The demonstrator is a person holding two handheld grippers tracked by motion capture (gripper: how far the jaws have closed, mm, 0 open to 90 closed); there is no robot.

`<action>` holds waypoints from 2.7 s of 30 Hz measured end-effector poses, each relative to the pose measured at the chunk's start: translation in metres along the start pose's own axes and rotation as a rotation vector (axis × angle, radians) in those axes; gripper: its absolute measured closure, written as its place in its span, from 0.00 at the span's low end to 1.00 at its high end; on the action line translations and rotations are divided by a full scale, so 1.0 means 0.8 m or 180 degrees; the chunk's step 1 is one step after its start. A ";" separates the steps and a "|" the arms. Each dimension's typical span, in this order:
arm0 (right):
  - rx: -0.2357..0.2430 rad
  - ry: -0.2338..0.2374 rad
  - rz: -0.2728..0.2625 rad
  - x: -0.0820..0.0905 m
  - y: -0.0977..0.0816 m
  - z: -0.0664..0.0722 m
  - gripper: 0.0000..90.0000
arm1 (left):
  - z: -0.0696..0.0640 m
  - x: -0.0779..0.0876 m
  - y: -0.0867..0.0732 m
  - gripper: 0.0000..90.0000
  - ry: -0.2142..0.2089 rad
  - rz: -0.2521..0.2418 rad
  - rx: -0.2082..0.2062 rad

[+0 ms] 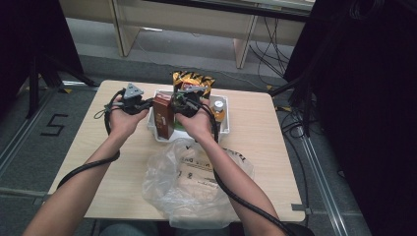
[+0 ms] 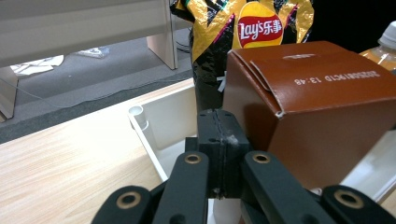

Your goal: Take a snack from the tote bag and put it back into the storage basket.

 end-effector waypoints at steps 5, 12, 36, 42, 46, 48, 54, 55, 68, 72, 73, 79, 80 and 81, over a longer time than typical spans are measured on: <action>-0.0028 -0.0059 0.0028 -0.003 0.002 -0.004 1.00 | -0.006 0.004 -0.001 0.99 -0.0008 -0.0002 -0.0020; -0.0006 -0.0112 0.0037 -0.006 0.005 -0.005 0.99 | -0.006 0.006 -0.005 0.99 0.0030 -0.0014 -0.0035; -0.0006 -0.0238 -0.0024 -0.004 0.012 -0.024 0.89 | -0.013 0.016 0.001 0.99 0.0048 -0.0093 -0.0070; -0.0031 -0.0273 -0.0055 0.006 0.009 -0.032 0.86 | -0.011 0.024 0.007 0.98 0.0088 -0.0114 -0.0101; -0.0019 -0.0295 -0.0061 0.014 0.005 -0.040 0.83 | -0.014 0.034 0.009 0.97 0.0068 -0.0144 -0.0084; 0.0021 -0.0313 -0.0053 0.019 0.003 -0.045 0.82 | -0.016 0.040 0.010 0.96 0.0046 -0.0172 -0.0054; -0.0017 -0.0332 -0.0085 0.029 -0.003 -0.052 0.80 | -0.021 0.056 0.012 0.95 0.0046 -0.0206 -0.0022; 0.0008 -0.0333 -0.0094 0.031 -0.003 -0.053 0.79 | -0.022 0.059 0.013 0.94 0.0041 -0.0217 -0.0036; 0.0082 -0.0275 -0.0236 0.076 -0.016 -0.058 0.69 | -0.043 0.094 -0.002 0.79 -0.0083 -0.0175 -0.0110; 0.0039 -0.0164 -0.0233 0.089 -0.023 -0.061 0.65 | -0.048 0.101 -0.005 0.69 -0.0134 -0.0153 -0.0108; 0.0053 -0.0163 -0.0218 0.094 -0.025 -0.064 0.64 | -0.050 0.102 -0.005 0.69 -0.0149 -0.0156 -0.0104; 0.0039 -0.0133 -0.0224 0.119 -0.040 -0.075 0.60 | -0.057 0.115 -0.009 0.62 -0.0218 -0.0173 -0.0072; -0.0008 -0.0129 -0.0209 0.122 -0.042 -0.075 0.59 | -0.058 0.118 -0.010 0.61 -0.0230 -0.0184 -0.0046; -0.0037 -0.0125 -0.0245 0.125 -0.044 -0.076 0.59 | -0.059 0.121 -0.010 0.61 -0.0225 -0.0181 -0.0094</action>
Point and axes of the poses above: each handheld gripper's, and its own axes: x roughly backward along the jaws, y roughly out of its top, z roughly to its left, the point moved 7 cm from there along -x, roughly forward along the jaws, and after that the axes turned 9 degrees about -y, right-handed, at the moved point
